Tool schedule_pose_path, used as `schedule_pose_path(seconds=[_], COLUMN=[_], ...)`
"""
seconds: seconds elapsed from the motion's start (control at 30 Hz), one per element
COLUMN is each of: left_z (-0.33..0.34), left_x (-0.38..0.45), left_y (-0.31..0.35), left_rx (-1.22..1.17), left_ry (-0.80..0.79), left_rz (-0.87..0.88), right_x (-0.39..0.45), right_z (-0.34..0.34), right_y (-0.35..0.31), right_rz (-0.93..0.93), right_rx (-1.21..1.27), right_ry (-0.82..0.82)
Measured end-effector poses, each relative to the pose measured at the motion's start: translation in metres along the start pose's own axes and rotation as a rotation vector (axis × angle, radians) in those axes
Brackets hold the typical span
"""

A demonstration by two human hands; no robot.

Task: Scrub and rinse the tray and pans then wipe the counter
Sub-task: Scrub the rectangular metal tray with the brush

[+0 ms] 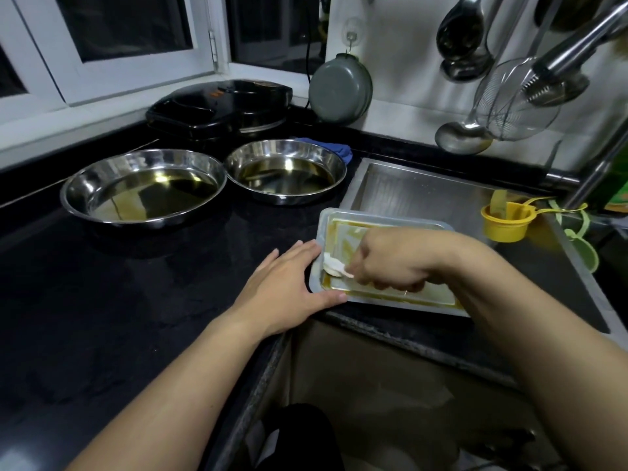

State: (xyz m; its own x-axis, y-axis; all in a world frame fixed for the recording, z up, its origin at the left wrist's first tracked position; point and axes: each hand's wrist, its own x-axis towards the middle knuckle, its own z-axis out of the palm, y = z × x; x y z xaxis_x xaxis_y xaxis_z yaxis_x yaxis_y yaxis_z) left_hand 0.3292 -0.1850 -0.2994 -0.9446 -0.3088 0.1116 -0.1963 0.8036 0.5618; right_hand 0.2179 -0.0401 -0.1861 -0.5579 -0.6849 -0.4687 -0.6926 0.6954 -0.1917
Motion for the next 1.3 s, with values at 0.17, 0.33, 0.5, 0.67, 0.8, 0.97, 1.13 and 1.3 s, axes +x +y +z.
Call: schedule_pose_path(seconds=[0.17, 0.33, 0.5, 0.67, 0.8, 0.97, 1.13, 1.3], left_z=[0.000, 0.000, -0.003, -0.007, -0.010, -0.009, -0.011, -0.011], left_x=[0.000, -0.001, -0.002, -0.003, -0.006, -0.005, -0.007, -0.006], left_y=[0.002, 0.001, 0.003, 0.006, 0.014, 0.012, 0.020, 0.017], left_rx=[0.004, 0.015, 0.015, 0.006, 0.020, 0.012, 0.030, 0.009], left_ry=[0.007, 0.009, 0.011, -0.001, -0.035, -0.045, -0.062, -0.043], left_rz=[-0.007, -0.011, -0.034, -0.074, -0.122, -0.170, -0.176, -0.220], right_x=[0.025, -0.012, 0.005, 0.003, 0.006, 0.025, 0.005, 0.018], right_z=[0.010, 0.017, -0.005, -0.010, -0.014, 0.004, -0.002, 0.008], right_y=[-0.010, 0.002, 0.026, 0.061, 0.075, 0.057, 0.087, 0.053], right_rz=[0.015, -0.110, -0.137, -0.151, -0.134, -0.250, -0.164, -0.306], right_rx=[-0.069, 0.061, 0.089, -0.125, -0.108, -0.128, -0.079, -0.215], right_ry=[0.206, -0.052, -0.106, -0.153, -0.138, -0.031, -0.096, 0.040])
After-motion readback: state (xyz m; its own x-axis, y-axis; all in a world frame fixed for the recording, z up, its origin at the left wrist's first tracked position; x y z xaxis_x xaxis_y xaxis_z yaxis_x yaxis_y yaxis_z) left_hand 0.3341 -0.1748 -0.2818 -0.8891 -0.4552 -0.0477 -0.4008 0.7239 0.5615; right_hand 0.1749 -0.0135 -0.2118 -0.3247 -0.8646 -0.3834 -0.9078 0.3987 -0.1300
